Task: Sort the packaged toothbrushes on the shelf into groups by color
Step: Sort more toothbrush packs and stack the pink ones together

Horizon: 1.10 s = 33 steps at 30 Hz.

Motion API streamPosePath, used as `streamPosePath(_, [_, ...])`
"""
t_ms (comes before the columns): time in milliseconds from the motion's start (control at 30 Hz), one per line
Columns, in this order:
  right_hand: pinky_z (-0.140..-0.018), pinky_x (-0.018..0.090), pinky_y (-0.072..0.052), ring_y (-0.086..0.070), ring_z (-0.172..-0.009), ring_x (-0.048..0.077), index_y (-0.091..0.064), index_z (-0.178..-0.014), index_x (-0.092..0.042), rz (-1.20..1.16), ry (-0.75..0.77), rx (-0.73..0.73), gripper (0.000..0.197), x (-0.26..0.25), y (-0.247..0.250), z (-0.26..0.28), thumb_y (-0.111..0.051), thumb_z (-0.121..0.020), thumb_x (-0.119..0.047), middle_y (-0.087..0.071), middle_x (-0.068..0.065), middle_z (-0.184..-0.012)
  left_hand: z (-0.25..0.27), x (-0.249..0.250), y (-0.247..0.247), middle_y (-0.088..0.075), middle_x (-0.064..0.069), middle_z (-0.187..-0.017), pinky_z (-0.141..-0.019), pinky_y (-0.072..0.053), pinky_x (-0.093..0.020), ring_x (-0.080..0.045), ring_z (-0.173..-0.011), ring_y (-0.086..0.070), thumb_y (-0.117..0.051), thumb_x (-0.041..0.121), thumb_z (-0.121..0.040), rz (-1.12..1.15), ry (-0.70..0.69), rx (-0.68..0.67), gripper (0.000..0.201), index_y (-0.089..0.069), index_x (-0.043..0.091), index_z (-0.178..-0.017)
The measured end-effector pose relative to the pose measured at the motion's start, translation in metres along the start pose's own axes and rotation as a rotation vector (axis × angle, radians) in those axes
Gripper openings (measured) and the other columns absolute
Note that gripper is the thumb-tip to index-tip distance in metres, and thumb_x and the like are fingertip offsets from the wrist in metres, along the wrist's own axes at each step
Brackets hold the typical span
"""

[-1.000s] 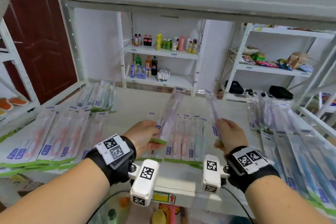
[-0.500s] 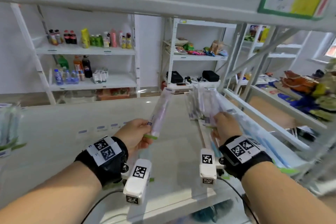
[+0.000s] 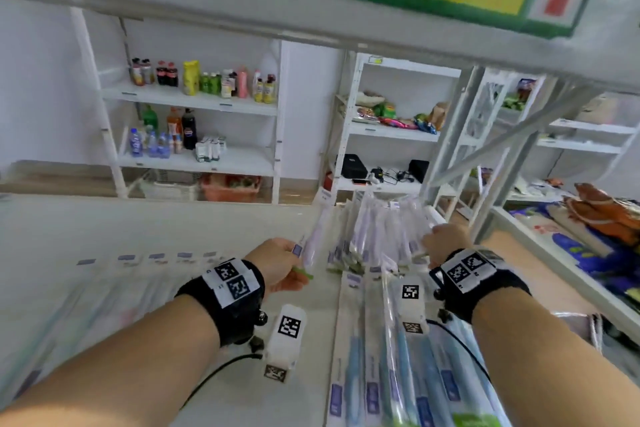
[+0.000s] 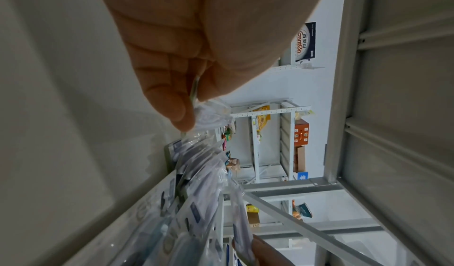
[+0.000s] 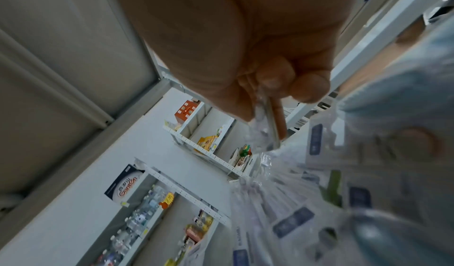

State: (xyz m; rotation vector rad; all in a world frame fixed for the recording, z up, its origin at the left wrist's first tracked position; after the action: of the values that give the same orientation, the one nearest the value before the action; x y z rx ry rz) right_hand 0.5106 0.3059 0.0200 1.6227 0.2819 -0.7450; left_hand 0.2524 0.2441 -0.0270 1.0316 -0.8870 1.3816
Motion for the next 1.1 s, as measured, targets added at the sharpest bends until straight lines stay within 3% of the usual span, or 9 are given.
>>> streamPosePath(200, [-0.100,0.031,-0.040,-0.050,-0.121,0.021,-0.056,-0.124,-0.013,0.408,0.224,-0.150,0.035,-0.001,-0.017,-0.040,-0.048,-0.095,-0.031,-0.056,0.004,-0.127,-0.018,-0.002,-0.018,-0.052,-0.017,-0.073,-0.042,-0.050,-0.021,-0.014,-0.036,-0.057,-0.032,-0.012,-0.089,-0.005,0.005,0.115,0.026,-0.050,0.007,-0.085])
streamPosePath(267, [-0.101,0.031,-0.039,-0.046,-0.125,0.022,-0.054,-0.128,-0.012,0.389,0.192,-0.183,0.036,0.000,-0.020,-0.051,-0.045,-0.097,-0.029,-0.053,0.006,-0.131,-0.023,-0.001,-0.021,-0.052,-0.016,-0.072,-0.043,-0.051,-0.022,-0.014,-0.038,-0.056,-0.031,-0.012,-0.089,-0.005,0.010,0.144,0.027,-0.051,0.007,-0.087])
streamPosePath(367, [-0.102,0.033,-0.040,-0.048,-0.122,0.027,-0.051,-0.128,-0.004,0.006,0.064,-0.170,0.034,0.002,-0.020,-0.057,-0.047,-0.095,-0.015,-0.052,0.012,-0.132,-0.029,0.001,-0.026,-0.054,-0.015,-0.070,-0.047,-0.051,-0.025,-0.016,-0.044,-0.057,-0.033,-0.008,-0.092,-0.027,0.030,0.183,0.028,-0.055,0.007,-0.100])
streamPosePath(567, [-0.097,0.028,-0.040,-0.051,-0.120,0.025,-0.056,-0.124,-0.004,0.305,0.211,-0.271,0.035,0.009,-0.024,-0.065,-0.051,-0.091,-0.015,-0.055,0.012,-0.129,-0.040,0.007,-0.040,-0.056,-0.020,-0.089,-0.039,-0.048,-0.022,-0.009,-0.031,-0.052,-0.037,0.001,-0.097,-0.061,0.026,0.232,0.030,-0.055,0.006,-0.120])
streamPosePath(733, [-0.103,0.032,-0.037,-0.049,-0.122,0.026,-0.054,-0.128,-0.007,0.092,0.214,-0.275,0.039,0.011,-0.014,-0.059,-0.056,-0.089,-0.012,-0.053,0.011,-0.133,-0.040,0.008,-0.045,-0.057,-0.017,-0.084,-0.039,-0.048,-0.023,-0.022,-0.054,-0.053,-0.041,-0.002,-0.095,-0.135,0.017,0.208,0.020,-0.058,0.008,-0.098])
streamPosePath(800, [-0.101,0.035,-0.040,-0.052,-0.117,0.026,-0.057,-0.124,-0.009,-0.001,0.218,-0.259,0.036,0.007,-0.008,-0.054,-0.058,-0.088,-0.012,-0.056,0.011,-0.128,-0.037,0.009,-0.045,-0.059,-0.016,-0.080,-0.053,-0.055,-0.026,-0.026,-0.064,-0.059,-0.048,-0.006,-0.090,-0.204,0.036,0.188,0.015,-0.060,0.002,-0.093])
streamPosePath(900, [-0.089,0.029,-0.041,-0.054,-0.099,0.021,-0.060,-0.119,-0.010,-0.103,0.253,-0.249,0.031,-0.005,-0.001,-0.041,-0.059,-0.088,-0.011,-0.060,0.010,-0.121,-0.027,0.008,-0.041,-0.062,-0.023,-0.111,-0.089,-0.049,-0.033,-0.033,-0.103,-0.061,-0.056,0.013,-0.089,-0.276,0.080,0.190,0.027,-0.060,-0.005,-0.109])
streamPosePath(967, [-0.083,0.024,-0.038,-0.052,-0.093,0.016,-0.062,-0.117,-0.010,-0.138,0.298,-0.246,0.030,-0.016,-0.004,-0.029,-0.059,-0.087,-0.012,-0.061,0.007,-0.117,-0.017,0.008,-0.036,-0.059,-0.023,-0.121,-0.092,-0.046,-0.032,-0.033,-0.111,-0.058,-0.056,0.016,-0.091,-0.260,0.070,0.178,0.034,-0.056,-0.008,-0.115])
streamPosePath(1100, [-0.078,0.021,-0.040,-0.053,-0.086,0.009,-0.064,-0.114,-0.012,-0.212,0.369,-0.306,0.028,-0.043,-0.025,0.003,-0.059,-0.087,-0.011,-0.061,0.000,-0.106,-0.007,0.003,-0.012,-0.057,-0.023,-0.122,-0.089,-0.054,-0.036,-0.031,-0.106,-0.062,-0.052,-0.006,-0.087,-0.156,-0.006,0.146,0.040,-0.049,-0.006,-0.126])
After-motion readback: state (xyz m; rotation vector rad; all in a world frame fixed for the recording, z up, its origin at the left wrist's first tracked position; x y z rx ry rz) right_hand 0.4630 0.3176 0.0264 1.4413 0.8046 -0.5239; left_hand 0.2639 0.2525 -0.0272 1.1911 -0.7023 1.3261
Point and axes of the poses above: each hand's wrist, its own z-axis away from the middle knuckle, its own y-axis out of the back of the hand, x = y × z, the point moved 2 cm from there along -z, towards the middle knuckle
